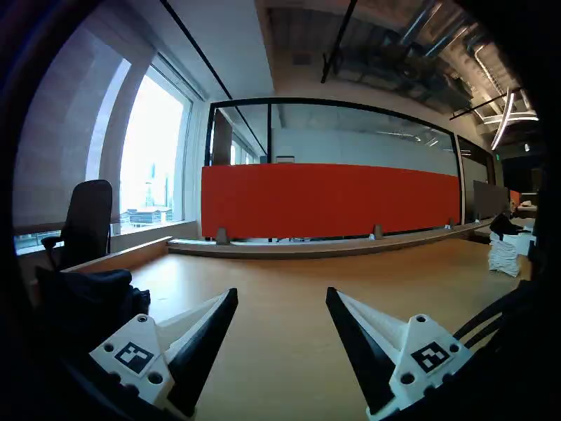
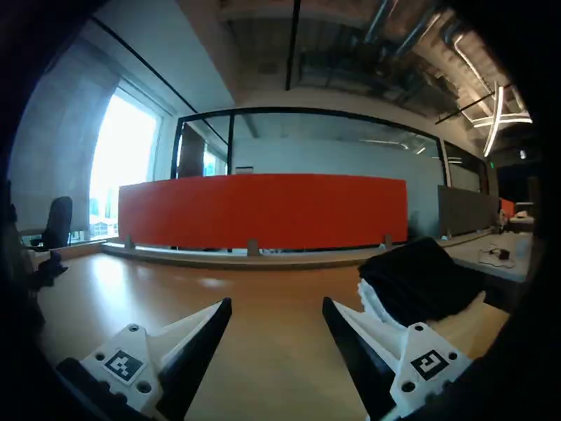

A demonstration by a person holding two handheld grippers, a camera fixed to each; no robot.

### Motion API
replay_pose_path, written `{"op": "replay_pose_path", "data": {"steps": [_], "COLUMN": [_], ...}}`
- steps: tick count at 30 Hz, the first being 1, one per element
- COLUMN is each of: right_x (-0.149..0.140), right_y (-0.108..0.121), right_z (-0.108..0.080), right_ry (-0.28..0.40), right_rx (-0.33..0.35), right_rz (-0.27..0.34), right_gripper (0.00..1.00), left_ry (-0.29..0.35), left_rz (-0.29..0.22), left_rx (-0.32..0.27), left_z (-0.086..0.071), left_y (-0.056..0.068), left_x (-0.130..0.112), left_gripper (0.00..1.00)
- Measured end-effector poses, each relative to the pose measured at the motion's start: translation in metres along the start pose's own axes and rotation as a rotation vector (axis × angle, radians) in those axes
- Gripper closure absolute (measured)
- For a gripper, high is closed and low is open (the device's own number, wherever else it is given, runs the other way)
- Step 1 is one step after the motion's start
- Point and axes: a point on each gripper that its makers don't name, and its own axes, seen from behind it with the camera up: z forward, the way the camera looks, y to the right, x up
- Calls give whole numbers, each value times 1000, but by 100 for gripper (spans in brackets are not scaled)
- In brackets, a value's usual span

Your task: Fold towel

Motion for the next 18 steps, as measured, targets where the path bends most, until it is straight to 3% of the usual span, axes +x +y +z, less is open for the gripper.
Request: {"op": "replay_pose_path", "data": {"steps": [18], "right_x": [-4], "right_y": [-5], "right_z": [2], "right_ry": [-3], "right_rx": [15], "right_rz": [-6], "right_gripper": [0], "left_ry": [0], "left_rz": [0], "left_rx": [0], "left_z": [0], "left_y": [0], "left_x": [0], "left_gripper": [7]}}
